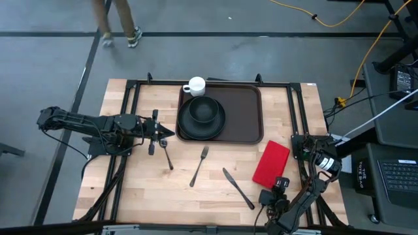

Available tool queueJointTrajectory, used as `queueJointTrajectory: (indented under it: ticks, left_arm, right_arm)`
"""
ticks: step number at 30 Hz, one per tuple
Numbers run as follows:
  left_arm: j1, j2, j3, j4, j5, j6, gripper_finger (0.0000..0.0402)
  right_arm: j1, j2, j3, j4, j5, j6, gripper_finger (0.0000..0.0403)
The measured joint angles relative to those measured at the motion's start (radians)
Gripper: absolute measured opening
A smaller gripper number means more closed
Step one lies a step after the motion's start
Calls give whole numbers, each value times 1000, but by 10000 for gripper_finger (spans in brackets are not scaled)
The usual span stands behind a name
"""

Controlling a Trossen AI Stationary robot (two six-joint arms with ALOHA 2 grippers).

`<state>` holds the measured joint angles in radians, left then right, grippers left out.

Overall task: Set up tray
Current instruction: Put the red napkin to the right of the black plate on the brown serving tray

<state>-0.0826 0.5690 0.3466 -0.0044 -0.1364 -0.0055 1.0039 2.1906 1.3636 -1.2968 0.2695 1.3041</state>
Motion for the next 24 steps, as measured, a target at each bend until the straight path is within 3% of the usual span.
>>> queueJointTrajectory:
  ticks: [2,13,24]
  left_arm:
    - [0,0,0,0,0,0,6]
    - [0,0,0,0,0,0,6]
    - [0,0,0,-4,0,0,6]
  right_arm:
    - [-1,0,-1,-1,4,1,17]
    - [-5,-3,-2,-48,-6,104,17]
    - [-11,-162,-3,-49,15,109,17]
